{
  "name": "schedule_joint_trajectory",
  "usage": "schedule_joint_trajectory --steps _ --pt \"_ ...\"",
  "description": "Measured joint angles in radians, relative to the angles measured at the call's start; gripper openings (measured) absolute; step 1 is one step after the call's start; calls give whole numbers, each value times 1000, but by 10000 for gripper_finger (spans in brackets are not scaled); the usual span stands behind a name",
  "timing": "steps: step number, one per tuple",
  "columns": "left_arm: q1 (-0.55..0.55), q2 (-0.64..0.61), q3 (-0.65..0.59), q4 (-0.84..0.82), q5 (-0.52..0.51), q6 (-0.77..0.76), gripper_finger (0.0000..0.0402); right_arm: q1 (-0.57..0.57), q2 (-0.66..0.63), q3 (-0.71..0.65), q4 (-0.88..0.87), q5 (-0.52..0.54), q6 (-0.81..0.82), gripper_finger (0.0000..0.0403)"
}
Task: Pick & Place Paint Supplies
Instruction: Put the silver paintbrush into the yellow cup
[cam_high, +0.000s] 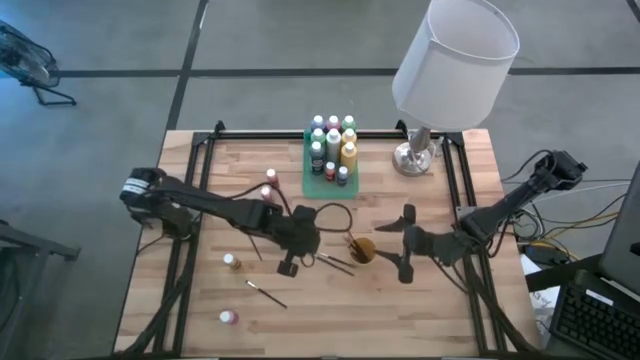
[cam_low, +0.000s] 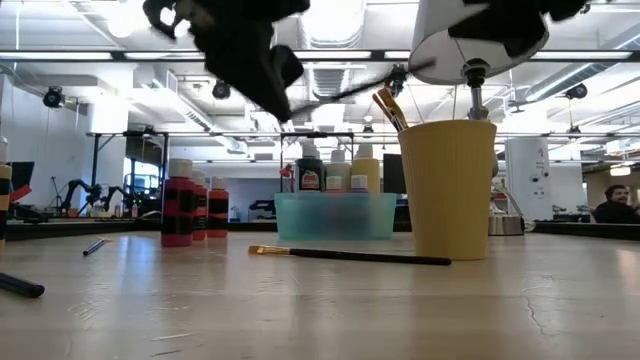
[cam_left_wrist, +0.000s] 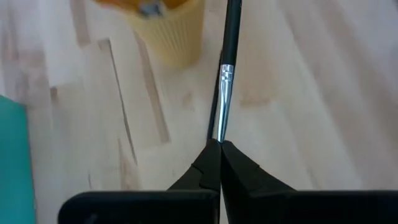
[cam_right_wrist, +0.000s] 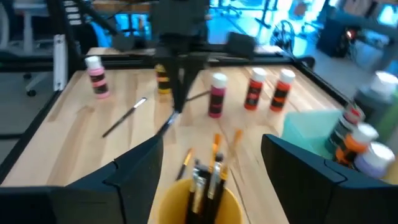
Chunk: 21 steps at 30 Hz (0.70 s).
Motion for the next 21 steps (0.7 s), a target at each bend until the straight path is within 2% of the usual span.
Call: schedule_joint_trajectory --steps 4,9,11,15,21 --pt "3 -36 -4 41 10 -68 0 28 71 72 4 5 -83 256" --pt "6 -96 -6 95 37 -143 0 54 219 214 -15 13 -238 251" --pt "6 -124 -9 111 47 -170 0 69 285 285 -58 49 -301 251" --pt "7 -187 -13 170 82 -218 0 99 424 446 -225 239 -395 247" --pt "36 -268 -64 299 151 -286 0 134 641 681 -476 655 -523 238"
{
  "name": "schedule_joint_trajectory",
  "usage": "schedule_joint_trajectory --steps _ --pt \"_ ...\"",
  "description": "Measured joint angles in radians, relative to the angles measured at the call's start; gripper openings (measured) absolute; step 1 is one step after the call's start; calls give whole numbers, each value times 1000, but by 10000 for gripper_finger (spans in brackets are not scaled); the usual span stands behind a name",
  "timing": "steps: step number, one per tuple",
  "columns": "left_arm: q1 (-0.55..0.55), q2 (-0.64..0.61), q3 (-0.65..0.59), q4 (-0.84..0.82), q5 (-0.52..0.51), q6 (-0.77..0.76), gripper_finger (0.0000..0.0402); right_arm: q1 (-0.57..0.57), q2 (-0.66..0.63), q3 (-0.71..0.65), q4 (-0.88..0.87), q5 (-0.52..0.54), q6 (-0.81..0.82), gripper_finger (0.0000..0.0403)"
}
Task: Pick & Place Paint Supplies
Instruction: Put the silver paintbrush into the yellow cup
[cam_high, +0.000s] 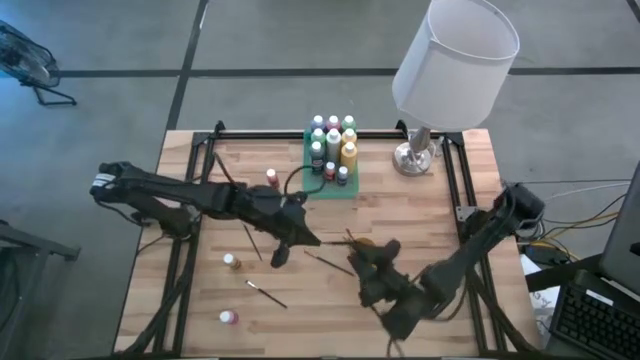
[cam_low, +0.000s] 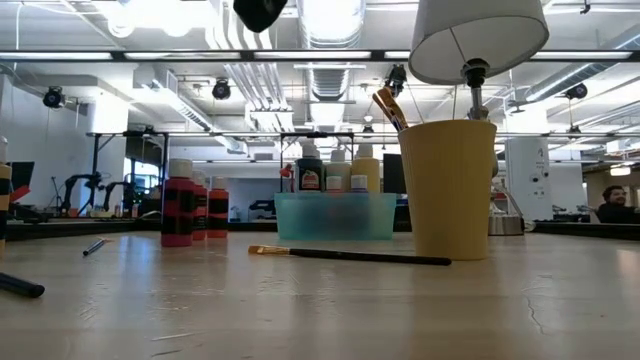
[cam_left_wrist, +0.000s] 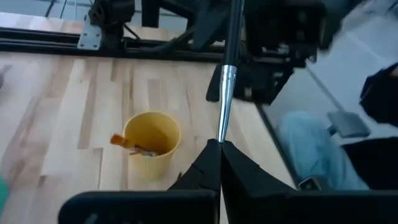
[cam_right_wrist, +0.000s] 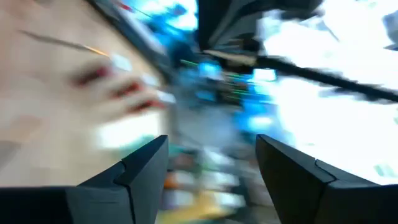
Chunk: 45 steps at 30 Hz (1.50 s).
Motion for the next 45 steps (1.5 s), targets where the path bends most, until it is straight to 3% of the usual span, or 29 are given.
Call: schedule_joint_trajectory --steps 3,5,10,15,20,28,33,35,39,45 --pt "12 -20 -40 98 51 -37 0 3 103 86 -33 205 -137 233" --pt "22 -25 -64 164 90 -69 0 2 152 128 -31 215 -244 231" --pt "59 -23 -97 179 96 -112 0 -12 228 211 -56 216 -309 228" --pt "75 -37 -109 156 119 -37 0 -3 228 232 -54 217 -177 226" --pt "77 -56 -109 99 0 154 0 45 185 224 -54 209 -77 220" --pt "67 -56 -106 -28 -198 259 0 72 71 220 -61 1 218 207" --pt "31 -56 -69 -156 -345 249 0 17 -34 220 -120 -358 422 203" --pt "10 -51 -56 -201 -412 253 0 -10 -55 220 -141 -446 452 205" --pt "-33 -20 -19 -236 -501 271 0 -53 -72 219 -159 -473 438 204" --pt "-61 93 112 -362 -517 240 0 -110 -76 222 -159 -522 380 194"
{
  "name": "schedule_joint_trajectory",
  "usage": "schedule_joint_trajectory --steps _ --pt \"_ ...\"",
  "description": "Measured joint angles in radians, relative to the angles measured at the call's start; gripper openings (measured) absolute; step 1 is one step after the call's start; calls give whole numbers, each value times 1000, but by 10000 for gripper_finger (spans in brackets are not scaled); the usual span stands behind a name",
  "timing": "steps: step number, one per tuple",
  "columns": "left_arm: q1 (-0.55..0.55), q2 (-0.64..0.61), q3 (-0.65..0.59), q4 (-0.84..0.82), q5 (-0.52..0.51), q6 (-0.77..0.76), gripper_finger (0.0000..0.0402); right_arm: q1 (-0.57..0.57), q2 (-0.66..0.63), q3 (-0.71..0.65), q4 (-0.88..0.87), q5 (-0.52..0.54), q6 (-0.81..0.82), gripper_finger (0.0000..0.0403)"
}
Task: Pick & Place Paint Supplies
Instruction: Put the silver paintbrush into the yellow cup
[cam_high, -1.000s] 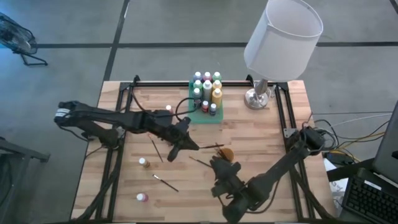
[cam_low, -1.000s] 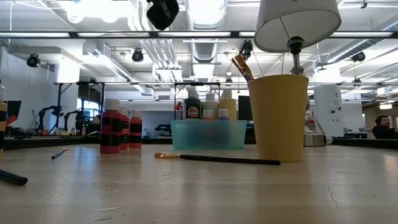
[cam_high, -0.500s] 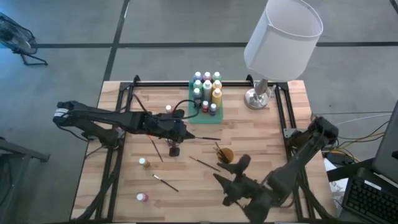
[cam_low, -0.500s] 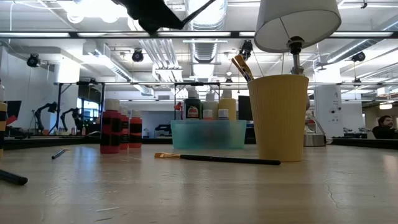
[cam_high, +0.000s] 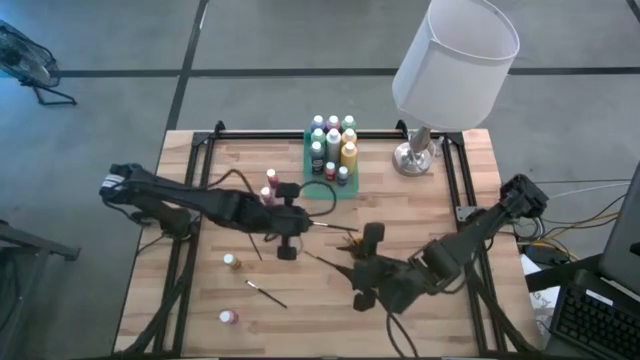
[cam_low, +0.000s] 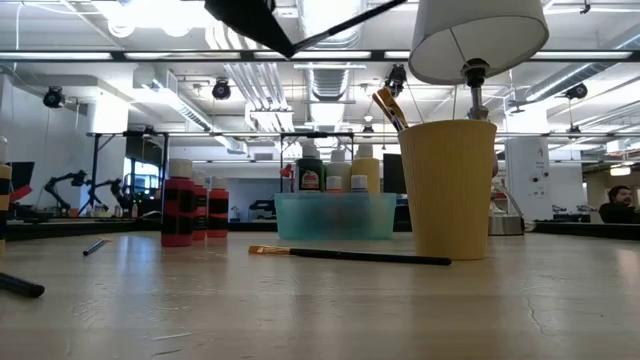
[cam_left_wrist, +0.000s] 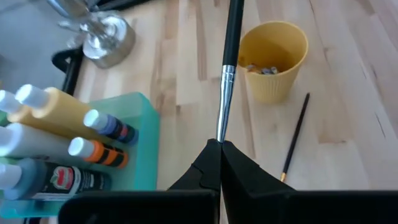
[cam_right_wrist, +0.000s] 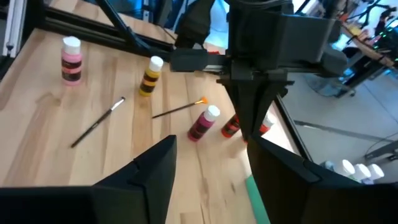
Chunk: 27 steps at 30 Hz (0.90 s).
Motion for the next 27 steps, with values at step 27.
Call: schedule_joint_trajectory --steps 27 --pt "-37 387 695 -481 166 -96 0 -90 -12 0 -208 -127 167 201"
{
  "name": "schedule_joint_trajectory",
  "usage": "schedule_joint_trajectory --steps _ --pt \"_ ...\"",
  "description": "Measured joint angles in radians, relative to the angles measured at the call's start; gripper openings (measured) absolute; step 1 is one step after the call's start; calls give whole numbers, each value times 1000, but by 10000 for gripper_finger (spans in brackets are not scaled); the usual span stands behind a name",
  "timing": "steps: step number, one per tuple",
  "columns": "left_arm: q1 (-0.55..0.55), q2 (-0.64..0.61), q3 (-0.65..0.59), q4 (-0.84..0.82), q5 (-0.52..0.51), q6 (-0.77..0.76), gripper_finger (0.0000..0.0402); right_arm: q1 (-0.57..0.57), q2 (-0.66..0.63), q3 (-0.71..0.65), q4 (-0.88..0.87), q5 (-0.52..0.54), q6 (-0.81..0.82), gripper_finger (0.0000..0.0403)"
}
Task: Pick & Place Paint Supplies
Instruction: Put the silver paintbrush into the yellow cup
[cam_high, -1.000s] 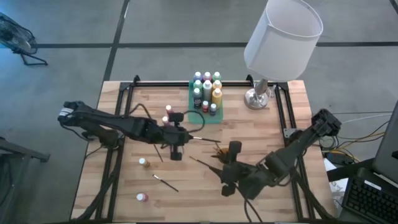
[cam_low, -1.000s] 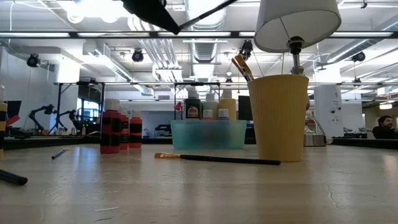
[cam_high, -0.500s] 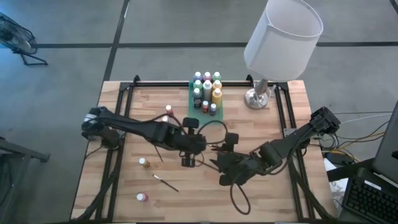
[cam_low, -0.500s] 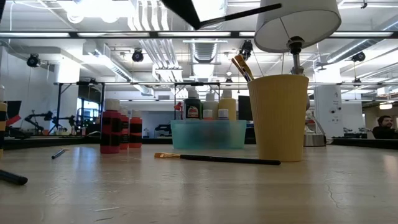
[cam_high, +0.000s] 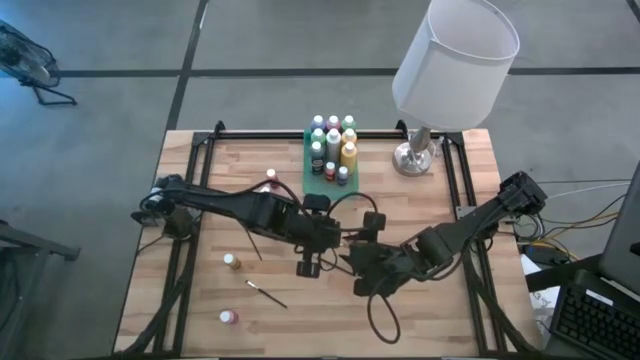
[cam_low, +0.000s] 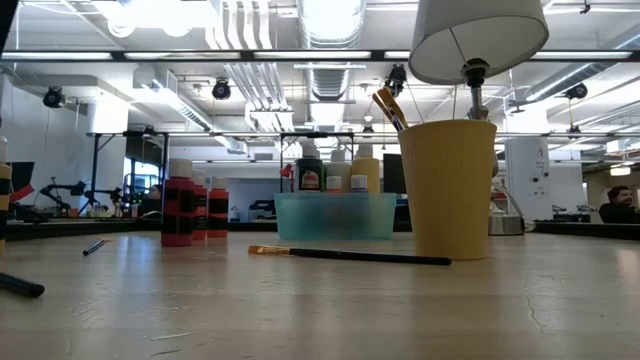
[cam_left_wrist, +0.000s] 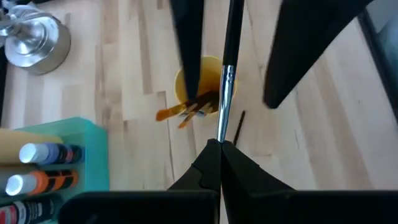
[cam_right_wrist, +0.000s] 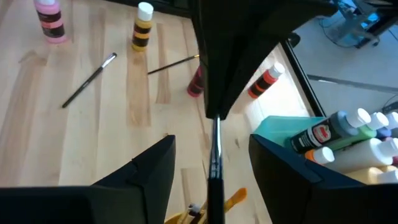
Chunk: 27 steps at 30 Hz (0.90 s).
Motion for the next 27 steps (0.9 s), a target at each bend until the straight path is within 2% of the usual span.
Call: schedule_joint_trajectory --steps 5,11,18,25,27 --pt "-2 0 11 1 48 -2 0 -13 0 0 0 1 -9 202" --pt "-2 0 11 4 50 -2 0 -14 0 0 1 0 -24 180" --pt "-1 0 21 32 70 1 0 -15 0 0 1 -1 -31 135" --pt "1 -1 26 41 63 2 0 -15 0 0 2 -12 -55 66" --pt "0 -1 26 39 60 2 0 -16 0 0 2 -15 -59 62"
